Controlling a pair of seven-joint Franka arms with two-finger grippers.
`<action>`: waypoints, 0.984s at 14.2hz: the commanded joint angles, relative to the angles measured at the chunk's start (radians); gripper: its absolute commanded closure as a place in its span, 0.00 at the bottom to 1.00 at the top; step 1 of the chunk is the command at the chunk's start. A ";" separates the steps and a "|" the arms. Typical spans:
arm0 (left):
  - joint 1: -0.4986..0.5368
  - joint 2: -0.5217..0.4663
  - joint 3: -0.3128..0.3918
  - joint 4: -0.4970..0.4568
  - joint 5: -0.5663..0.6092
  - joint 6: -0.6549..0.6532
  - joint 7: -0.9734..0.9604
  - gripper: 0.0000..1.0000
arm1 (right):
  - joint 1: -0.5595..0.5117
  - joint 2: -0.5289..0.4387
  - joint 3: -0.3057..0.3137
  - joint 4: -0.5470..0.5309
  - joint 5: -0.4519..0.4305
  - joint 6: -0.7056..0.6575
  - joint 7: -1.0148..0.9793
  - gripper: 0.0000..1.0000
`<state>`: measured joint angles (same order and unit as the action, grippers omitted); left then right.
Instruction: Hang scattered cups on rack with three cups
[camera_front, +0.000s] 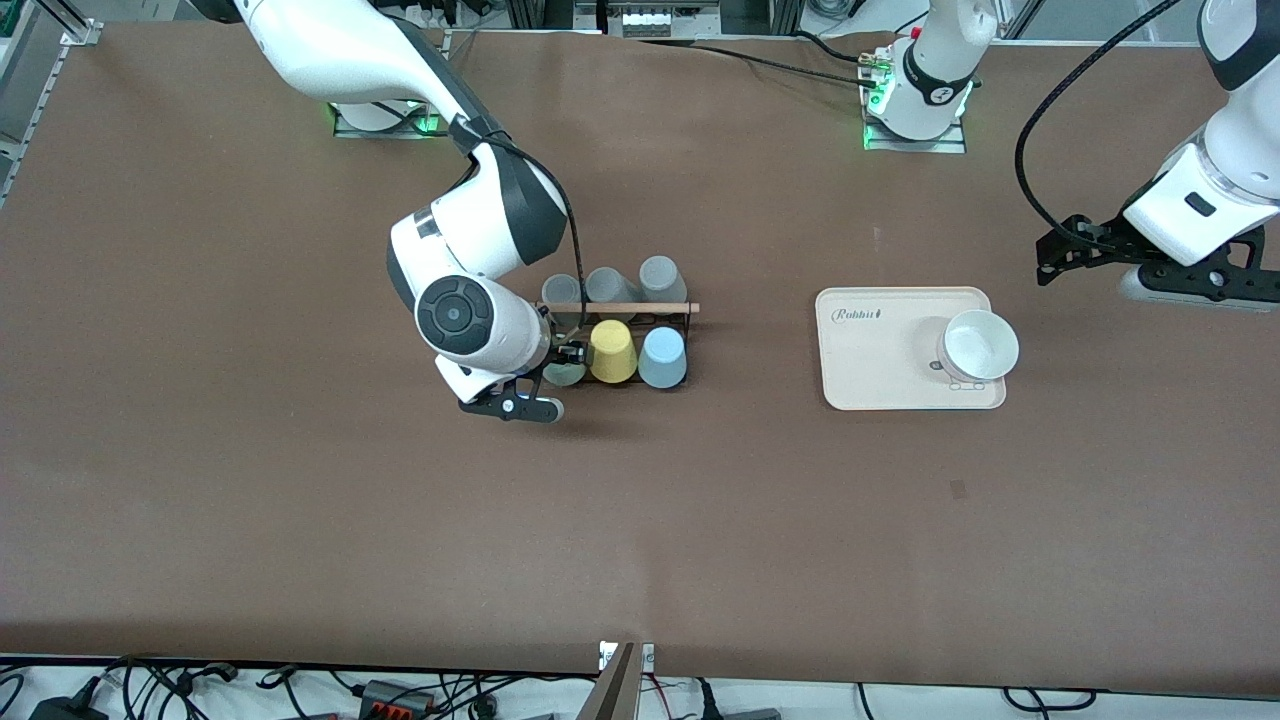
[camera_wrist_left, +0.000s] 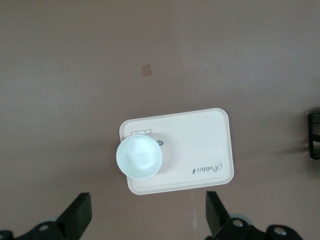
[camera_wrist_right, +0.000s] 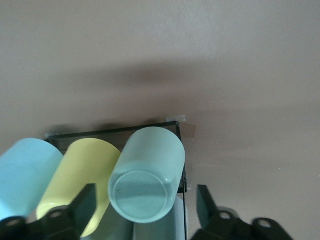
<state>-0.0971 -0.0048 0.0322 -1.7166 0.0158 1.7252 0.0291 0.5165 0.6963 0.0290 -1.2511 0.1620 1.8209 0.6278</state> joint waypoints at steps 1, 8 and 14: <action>0.002 0.009 0.003 0.028 -0.016 -0.022 0.026 0.00 | -0.021 -0.066 -0.004 0.015 -0.004 -0.028 0.015 0.00; 0.002 0.009 0.003 0.026 -0.016 -0.022 0.026 0.00 | -0.249 -0.224 -0.014 0.004 -0.001 -0.174 -0.026 0.00; 0.002 0.009 0.003 0.028 -0.016 -0.032 0.026 0.00 | -0.429 -0.372 -0.018 -0.101 -0.028 -0.304 -0.281 0.00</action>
<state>-0.0969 -0.0048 0.0326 -1.7165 0.0158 1.7161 0.0291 0.1175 0.4075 -0.0037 -1.2447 0.1559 1.5162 0.3774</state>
